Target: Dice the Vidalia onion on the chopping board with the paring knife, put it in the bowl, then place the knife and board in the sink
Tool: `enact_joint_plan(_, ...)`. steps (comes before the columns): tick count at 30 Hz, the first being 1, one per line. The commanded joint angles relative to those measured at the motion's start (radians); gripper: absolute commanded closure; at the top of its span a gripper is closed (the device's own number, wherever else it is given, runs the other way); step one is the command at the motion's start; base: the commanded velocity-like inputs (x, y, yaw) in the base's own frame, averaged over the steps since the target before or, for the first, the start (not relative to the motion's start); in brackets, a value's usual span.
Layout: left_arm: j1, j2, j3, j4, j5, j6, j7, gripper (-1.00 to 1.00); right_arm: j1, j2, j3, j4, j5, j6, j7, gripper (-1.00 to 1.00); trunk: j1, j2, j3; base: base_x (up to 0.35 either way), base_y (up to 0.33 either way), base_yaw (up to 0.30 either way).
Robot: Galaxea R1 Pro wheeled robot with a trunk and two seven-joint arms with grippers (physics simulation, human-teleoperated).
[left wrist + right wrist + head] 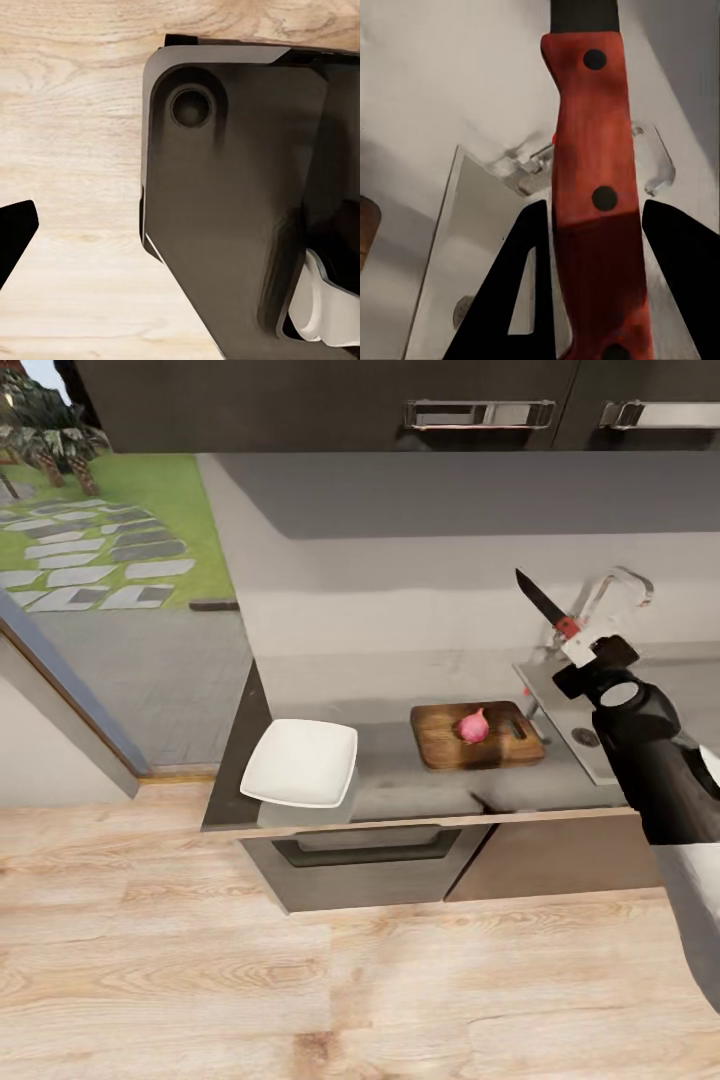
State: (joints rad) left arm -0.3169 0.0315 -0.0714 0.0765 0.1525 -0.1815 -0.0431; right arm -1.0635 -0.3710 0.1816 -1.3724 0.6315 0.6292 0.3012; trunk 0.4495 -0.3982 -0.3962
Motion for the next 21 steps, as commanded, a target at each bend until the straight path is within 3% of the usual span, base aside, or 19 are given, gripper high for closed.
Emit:
enact_joint_plan(1,-0.002,0.0,-0.007,0.005,0.01,-0.007,-0.005,-1.0,-0.001,0.019,0.028,-0.004,0.048,0.005,0.001,1.0,0.001,-0.002,-0.002,0.0,0.0,0.0)
enact_joint_plan(4,-0.002,0.0,-0.007,0.005,0.01,-0.007,-0.004,-1.0,-0.001,0.094,0.088,-0.007,0.154,0.007,-0.012,1.0,0.001,-0.002,-0.002,0.0,-0.087,0.0)
enact_joint_plan(8,-0.002,0.001,-0.007,0.005,0.01,-0.007,-0.004,-1.0,-0.001,0.165,0.101,-0.007,0.226,0.007,-0.017,1.0,0.001,-0.002,-0.002,0.0,-0.248,0.0)
enact_joint_plan(11,-0.001,0.001,-0.007,0.004,0.01,-0.007,-0.004,-1.0,0.001,0.203,0.107,-0.004,0.26,0.008,-0.019,1.0,0.001,-0.002,-0.002,0.0,-0.303,0.0)
enact_joint_plan(14,-0.001,0.001,-0.007,0.004,0.01,-0.007,-0.004,-1.0,0.005,0.219,0.115,0.003,0.269,0.009,-0.019,1.0,0.001,-0.002,-0.002,0.0,-0.2,0.0)
enact_joint_plan(18,-0.002,0.001,-0.007,0.005,0.01,-0.007,-0.004,-1.0,0.009,0.223,0.12,0.005,0.273,0.009,-0.019,1.0,0.001,-0.002,-0.002,0.0,-0.087,0.0)
enact_joint_plan(21,-0.001,0.001,-0.007,0.005,0.01,-0.007,-0.004,-1.0,0.011,0.224,0.146,0.005,0.273,0.009,-0.019,1.0,0.001,-0.002,-0.002,0.0,-0.211,0.0)
